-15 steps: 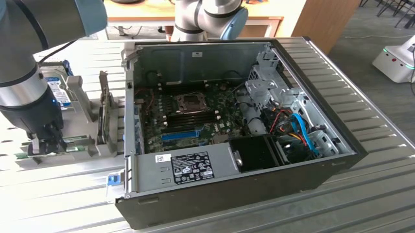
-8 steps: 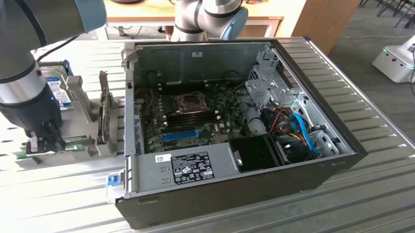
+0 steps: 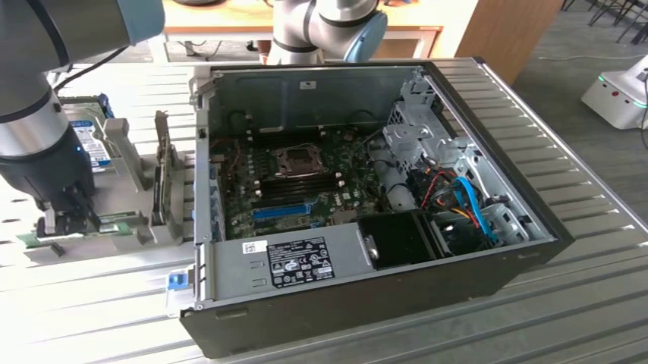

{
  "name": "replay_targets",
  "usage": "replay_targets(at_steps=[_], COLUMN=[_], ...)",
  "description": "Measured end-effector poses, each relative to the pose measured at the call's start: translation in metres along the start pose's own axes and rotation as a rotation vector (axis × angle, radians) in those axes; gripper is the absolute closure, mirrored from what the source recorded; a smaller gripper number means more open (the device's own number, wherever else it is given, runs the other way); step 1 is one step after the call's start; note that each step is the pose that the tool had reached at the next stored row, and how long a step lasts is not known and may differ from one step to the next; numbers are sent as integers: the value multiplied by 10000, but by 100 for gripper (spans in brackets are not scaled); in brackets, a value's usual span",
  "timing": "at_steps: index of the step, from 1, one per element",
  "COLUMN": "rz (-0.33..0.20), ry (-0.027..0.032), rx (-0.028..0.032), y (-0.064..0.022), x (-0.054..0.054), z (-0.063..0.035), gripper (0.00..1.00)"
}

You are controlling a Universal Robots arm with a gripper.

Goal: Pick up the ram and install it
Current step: 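Pick up the ram and move it above insertion slot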

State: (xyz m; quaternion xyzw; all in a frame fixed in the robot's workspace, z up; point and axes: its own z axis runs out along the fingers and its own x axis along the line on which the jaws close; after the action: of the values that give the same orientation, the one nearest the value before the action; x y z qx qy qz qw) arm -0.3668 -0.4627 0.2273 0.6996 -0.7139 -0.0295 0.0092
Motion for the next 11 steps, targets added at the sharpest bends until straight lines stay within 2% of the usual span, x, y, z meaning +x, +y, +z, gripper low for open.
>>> replay_targets(at_steps=[11], rz=[1], ry=[1], rx=[-10], y=[8], x=[-4], z=[-145], gripper=[88])
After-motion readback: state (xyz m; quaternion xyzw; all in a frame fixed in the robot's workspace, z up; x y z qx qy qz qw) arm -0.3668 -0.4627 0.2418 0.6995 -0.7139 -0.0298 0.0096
